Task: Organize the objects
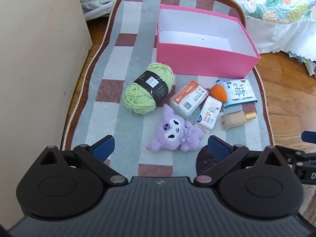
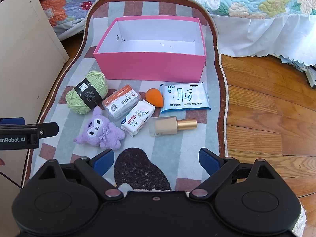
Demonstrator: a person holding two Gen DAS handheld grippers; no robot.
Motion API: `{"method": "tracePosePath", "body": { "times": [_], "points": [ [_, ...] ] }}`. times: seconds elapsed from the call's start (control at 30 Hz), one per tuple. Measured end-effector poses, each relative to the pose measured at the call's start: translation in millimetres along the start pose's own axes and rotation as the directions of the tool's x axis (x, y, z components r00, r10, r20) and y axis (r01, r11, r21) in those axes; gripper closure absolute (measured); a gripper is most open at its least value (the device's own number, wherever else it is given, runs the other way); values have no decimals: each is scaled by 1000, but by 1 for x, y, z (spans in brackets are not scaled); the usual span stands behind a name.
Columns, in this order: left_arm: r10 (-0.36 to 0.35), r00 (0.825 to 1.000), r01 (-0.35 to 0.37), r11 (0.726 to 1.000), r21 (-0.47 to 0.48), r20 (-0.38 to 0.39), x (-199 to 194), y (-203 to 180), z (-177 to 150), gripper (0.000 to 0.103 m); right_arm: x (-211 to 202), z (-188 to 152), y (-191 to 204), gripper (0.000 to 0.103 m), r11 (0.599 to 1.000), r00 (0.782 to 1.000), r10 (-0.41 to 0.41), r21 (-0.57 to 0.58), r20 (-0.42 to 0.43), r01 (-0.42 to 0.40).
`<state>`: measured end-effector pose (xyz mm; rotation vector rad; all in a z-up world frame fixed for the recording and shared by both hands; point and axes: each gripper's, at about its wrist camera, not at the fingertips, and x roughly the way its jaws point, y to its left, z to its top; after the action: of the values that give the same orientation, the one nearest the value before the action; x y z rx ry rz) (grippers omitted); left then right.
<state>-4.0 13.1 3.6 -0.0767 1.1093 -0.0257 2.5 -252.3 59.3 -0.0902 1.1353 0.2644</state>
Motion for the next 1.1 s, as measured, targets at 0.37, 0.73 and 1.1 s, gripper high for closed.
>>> {"method": "tracePosePath", "body": {
  "times": [0.37,0.73,1.1],
  "points": [
    [38,998,-38,999,10,42,6,-1,-4,0,4,-1,-4,8,1000,1000,9,13,-6,-9],
    [61,997,-61,998,-11,52,6,1,-4,0,6,-1,-3,8,1000,1000,14,8,1,-14],
    [34,999,-33,998,-46,16,4,7,-2,1,2,-2,7,8,999,1000,9,-48,19,-8]
  ]
}}
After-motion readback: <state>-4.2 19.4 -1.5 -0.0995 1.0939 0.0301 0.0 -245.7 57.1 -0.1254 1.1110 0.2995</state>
